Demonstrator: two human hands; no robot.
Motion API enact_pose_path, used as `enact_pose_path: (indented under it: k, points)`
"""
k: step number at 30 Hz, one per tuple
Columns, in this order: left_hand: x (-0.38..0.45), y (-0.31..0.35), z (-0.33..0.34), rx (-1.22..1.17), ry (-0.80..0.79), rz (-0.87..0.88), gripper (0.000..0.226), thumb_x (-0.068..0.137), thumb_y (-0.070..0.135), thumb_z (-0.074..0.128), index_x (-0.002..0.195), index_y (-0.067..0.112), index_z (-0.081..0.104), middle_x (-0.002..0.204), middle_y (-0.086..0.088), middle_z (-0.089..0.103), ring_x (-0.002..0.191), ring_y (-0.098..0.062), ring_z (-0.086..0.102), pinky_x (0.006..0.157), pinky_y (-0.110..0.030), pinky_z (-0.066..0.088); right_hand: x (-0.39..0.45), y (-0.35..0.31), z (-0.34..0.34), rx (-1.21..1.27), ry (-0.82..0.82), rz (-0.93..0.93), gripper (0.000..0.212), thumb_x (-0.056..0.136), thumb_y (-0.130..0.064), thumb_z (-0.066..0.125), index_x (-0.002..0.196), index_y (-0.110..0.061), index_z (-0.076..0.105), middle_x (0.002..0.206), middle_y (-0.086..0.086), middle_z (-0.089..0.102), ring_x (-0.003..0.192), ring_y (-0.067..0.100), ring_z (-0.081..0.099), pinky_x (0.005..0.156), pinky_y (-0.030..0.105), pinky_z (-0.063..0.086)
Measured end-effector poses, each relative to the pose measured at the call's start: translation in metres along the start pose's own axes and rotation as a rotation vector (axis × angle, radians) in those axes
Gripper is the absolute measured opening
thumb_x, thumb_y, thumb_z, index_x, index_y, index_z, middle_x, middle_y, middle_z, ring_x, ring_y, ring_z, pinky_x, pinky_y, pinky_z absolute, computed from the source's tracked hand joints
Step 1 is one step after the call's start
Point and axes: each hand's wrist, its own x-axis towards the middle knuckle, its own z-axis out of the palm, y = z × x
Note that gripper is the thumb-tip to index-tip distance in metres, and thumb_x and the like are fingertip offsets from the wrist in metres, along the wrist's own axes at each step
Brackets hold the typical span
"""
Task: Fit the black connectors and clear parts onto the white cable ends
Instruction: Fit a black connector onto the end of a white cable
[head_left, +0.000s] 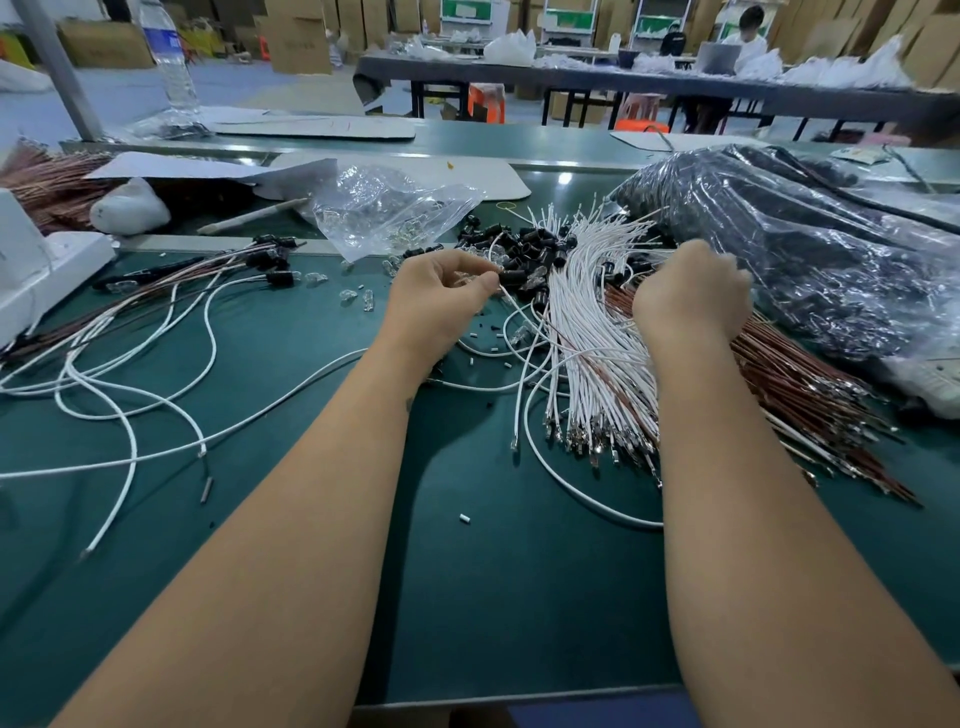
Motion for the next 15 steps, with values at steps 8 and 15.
enact_pose_path:
  k: [8,15]
  points:
    - [0.002,0.001,-0.008,-0.118,0.159,-0.016,0.012,0.088,0.010,0.065,0.085,0.020,0.070,0.051,0.007,0.034,0.042,-0.004,0.024,0.043,-0.015,0.022,-0.031,-0.051,0.028,0.674,-0.260,-0.306,0.021,0.093,-0.002,0.042,0.095,-0.015,0.058,0.079,-0.003,0.057,0.060,0.008,0.048,0.053,0.024,0.038]
    - [0.006,-0.001,-0.011,-0.115,0.222,-0.055,0.023,0.087,0.007,0.063,0.078,0.026,0.070,0.042,0.016,0.041,0.039,-0.001,0.028,0.041,-0.014,0.024,-0.033,-0.050,0.027,0.708,-0.268,-0.264,0.026,0.081,-0.006,0.050,0.078,-0.024,0.068,0.058,-0.008,0.053,0.053,0.009,0.044,0.052,0.024,0.033]
